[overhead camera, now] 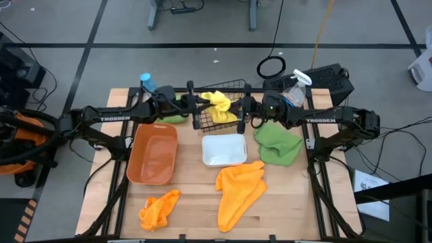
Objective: Sort microfiber towel by color & place in baskets
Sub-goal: Put the yellow towel into the black wire basket
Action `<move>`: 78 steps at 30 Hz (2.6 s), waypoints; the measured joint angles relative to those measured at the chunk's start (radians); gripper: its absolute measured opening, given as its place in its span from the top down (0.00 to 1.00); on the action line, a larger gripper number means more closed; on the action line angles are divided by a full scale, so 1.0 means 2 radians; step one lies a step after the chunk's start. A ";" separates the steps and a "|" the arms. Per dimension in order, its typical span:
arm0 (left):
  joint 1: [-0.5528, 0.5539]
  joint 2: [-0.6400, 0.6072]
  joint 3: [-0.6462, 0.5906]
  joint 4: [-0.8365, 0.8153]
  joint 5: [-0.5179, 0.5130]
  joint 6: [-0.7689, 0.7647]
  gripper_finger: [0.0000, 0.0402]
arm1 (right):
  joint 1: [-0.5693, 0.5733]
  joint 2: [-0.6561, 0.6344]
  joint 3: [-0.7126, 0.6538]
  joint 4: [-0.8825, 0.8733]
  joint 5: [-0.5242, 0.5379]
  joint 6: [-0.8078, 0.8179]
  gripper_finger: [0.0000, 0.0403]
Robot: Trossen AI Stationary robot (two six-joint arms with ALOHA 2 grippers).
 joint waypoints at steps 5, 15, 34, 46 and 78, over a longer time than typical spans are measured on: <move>0.011 0.000 0.000 -0.008 -0.001 -0.046 0.83 | -0.017 0.000 0.000 -0.001 -0.001 0.005 0.98; 0.019 0.029 0.000 -0.020 -0.011 -0.099 0.41 | -0.021 0.000 0.000 -0.002 -0.001 0.014 0.99; 0.085 0.057 0.000 -0.019 -0.019 -0.081 0.99 | -0.022 0.000 0.000 -0.108 0.069 0.012 0.71; 0.129 0.060 0.000 -0.086 -0.021 -0.083 0.99 | -0.022 0.000 0.000 -0.199 0.135 0.016 0.56; 0.131 0.049 0.126 -0.309 -0.003 -0.108 0.35 | -0.017 0.000 0.000 -0.254 0.074 0.082 0.52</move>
